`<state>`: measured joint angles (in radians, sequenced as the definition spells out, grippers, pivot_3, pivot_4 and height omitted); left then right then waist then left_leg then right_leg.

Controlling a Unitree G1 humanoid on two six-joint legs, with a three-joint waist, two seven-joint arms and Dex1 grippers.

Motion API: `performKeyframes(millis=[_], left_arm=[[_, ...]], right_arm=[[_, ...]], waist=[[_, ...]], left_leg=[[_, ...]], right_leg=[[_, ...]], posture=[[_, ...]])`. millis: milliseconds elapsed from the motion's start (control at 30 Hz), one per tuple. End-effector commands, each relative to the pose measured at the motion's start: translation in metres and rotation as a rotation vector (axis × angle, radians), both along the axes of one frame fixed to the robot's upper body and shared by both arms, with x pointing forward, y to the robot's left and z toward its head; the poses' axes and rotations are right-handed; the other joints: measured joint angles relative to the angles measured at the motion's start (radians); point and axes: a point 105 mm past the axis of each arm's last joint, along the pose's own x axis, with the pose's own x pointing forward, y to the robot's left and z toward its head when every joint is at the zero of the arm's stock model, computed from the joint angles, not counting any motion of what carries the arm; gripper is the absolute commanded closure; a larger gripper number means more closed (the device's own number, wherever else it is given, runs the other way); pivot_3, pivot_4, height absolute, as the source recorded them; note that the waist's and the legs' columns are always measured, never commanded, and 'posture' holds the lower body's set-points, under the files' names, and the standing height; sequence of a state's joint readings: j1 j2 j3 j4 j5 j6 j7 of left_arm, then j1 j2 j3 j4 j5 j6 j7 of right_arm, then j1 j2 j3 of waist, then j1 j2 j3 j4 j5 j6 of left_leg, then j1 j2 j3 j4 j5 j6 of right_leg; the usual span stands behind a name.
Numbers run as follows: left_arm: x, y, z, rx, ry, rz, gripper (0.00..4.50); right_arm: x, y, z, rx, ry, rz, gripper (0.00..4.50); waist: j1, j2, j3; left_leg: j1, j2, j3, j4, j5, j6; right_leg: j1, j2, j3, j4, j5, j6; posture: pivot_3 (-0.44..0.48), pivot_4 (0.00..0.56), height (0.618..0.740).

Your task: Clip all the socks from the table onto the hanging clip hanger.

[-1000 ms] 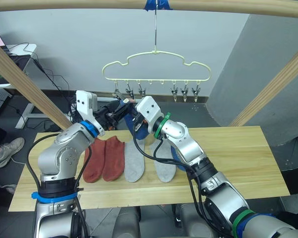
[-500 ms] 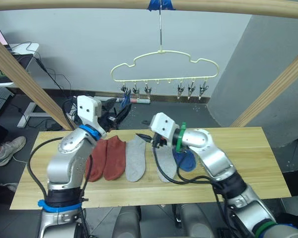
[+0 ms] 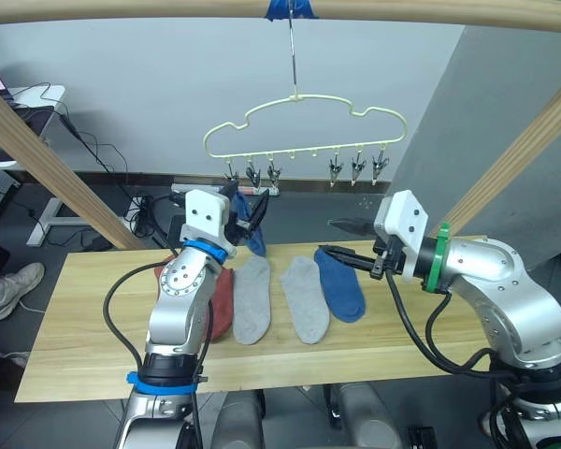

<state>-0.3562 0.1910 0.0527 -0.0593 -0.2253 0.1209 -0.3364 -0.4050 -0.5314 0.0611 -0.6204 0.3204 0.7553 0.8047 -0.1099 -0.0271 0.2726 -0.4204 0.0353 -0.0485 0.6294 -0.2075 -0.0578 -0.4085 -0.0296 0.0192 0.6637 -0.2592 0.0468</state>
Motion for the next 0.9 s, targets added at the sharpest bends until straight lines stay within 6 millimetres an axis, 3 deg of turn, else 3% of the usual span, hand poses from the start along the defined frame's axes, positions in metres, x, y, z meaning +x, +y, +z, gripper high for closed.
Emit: performKeyframes(millis=[33,267,433,900], left_arm=[[0.001,-0.002,0.010,-0.006,-0.055,0.014,1.25],[0.008,0.001,0.008,-0.023,-0.063,0.054,1.25],[0.009,0.001,0.005,-0.025,-0.060,0.064,2.45],[0.021,0.007,0.016,-0.059,-0.091,0.121,2.45]], right_arm=[[-0.006,-0.004,0.011,0.021,-0.035,-0.016,2.39],[-0.003,-0.011,0.012,0.019,-0.033,-0.054,2.39],[-0.003,-0.012,0.011,0.018,-0.032,-0.057,2.35],[-0.004,-0.013,0.013,0.031,-0.029,-0.050,2.35]], waist=[[-0.004,0.000,0.000],[-0.006,0.000,0.000],[-0.010,0.000,0.000],[-0.015,0.000,0.000]], left_leg=[[0.000,0.000,0.000,0.000,0.000,0.000],[0.000,0.000,0.000,0.000,0.000,0.000],[0.000,0.000,0.000,0.000,0.000,0.000],[0.000,0.000,0.000,0.000,0.000,0.000]], right_leg=[[0.000,0.000,0.000,0.000,0.000,0.000],[0.000,0.000,0.000,0.000,0.000,0.000],[0.000,0.000,0.000,-0.001,0.000,0.001],[0.000,0.000,0.000,-0.001,0.000,0.001]], posture=[[-0.275,0.260,0.740],[-0.285,0.262,0.740],[-0.288,0.261,0.740],[-0.295,0.258,0.740]])
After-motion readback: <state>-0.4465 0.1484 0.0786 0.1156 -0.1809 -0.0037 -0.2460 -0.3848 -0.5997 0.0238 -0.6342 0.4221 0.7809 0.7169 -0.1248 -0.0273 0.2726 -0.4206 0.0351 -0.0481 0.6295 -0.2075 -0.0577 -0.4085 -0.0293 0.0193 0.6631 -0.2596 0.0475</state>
